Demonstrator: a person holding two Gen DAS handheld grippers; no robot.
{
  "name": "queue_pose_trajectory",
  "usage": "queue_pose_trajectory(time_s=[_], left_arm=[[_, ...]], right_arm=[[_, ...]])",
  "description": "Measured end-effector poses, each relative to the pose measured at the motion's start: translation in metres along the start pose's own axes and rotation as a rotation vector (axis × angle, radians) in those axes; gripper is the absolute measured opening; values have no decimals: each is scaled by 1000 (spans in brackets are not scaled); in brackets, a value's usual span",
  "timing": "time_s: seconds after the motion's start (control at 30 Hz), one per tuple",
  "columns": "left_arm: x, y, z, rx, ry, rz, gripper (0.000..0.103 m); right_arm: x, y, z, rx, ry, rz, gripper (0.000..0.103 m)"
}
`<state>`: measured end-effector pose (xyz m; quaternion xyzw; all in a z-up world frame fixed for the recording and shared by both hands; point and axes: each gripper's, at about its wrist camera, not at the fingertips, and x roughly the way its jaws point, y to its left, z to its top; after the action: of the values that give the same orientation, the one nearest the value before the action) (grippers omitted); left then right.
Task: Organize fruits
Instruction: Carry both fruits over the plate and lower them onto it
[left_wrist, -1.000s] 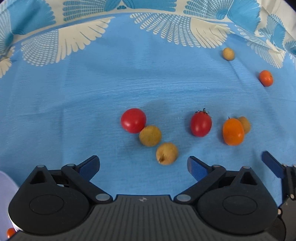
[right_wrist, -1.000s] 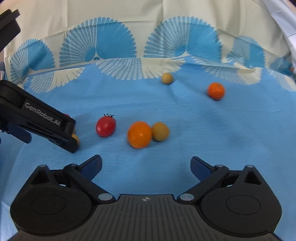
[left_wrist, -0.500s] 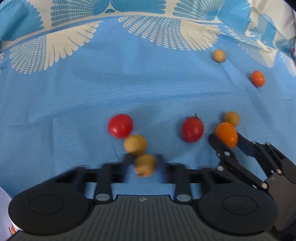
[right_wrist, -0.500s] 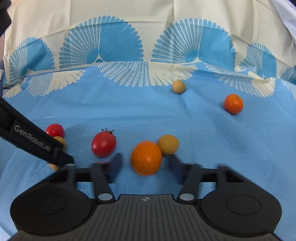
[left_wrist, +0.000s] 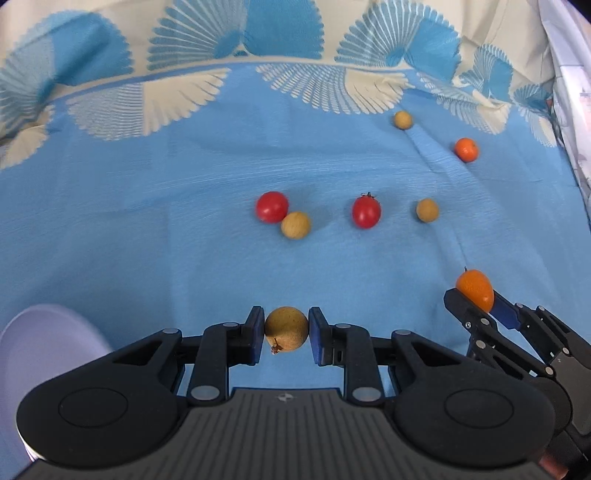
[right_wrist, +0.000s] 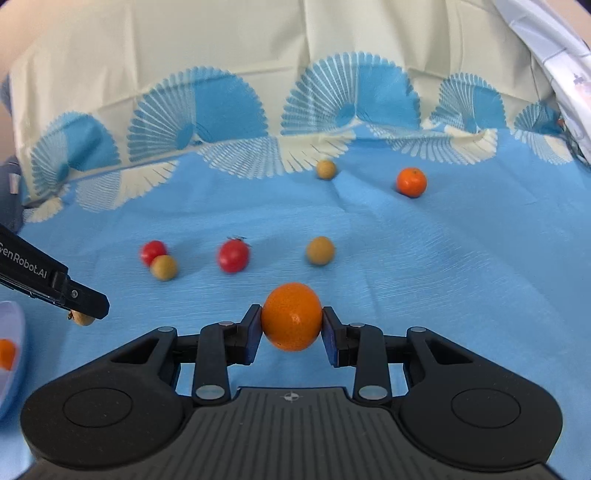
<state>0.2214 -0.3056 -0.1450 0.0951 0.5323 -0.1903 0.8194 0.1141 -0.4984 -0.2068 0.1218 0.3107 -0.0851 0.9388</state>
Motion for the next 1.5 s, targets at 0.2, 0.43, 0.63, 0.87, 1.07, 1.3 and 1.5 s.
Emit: queue_pose_trajectory(time_s=[0.2, 0.43, 0.63, 0.87, 1.07, 1.3, 1.5], left_arm=[[-68, 26, -37, -35, -24, 48, 28], [-137, 69, -94, -72, -57, 104, 28], [-183, 106, -142, -136, -84, 118, 28], [-224, 139, -191, -193, -134, 131, 28], [-244, 156, -225, -224, -160, 121, 28], [-255, 167, -253, -255, -174, 102, 28], [-258, 173, -264, -276, -188, 89, 28]], right_arm=[[-64, 38, -3, -50, -45, 90, 36], [-136, 101, -13, -134, -64, 231, 36], [-190, 159, -30, -219, -50, 329, 36], [-244, 210, -52, -320, -45, 409, 36], [-273, 234, -66, -355, -37, 434, 36], [-293, 251, -75, -403, -57, 430, 36], [-295, 257, -75, -426, -69, 421, 36]])
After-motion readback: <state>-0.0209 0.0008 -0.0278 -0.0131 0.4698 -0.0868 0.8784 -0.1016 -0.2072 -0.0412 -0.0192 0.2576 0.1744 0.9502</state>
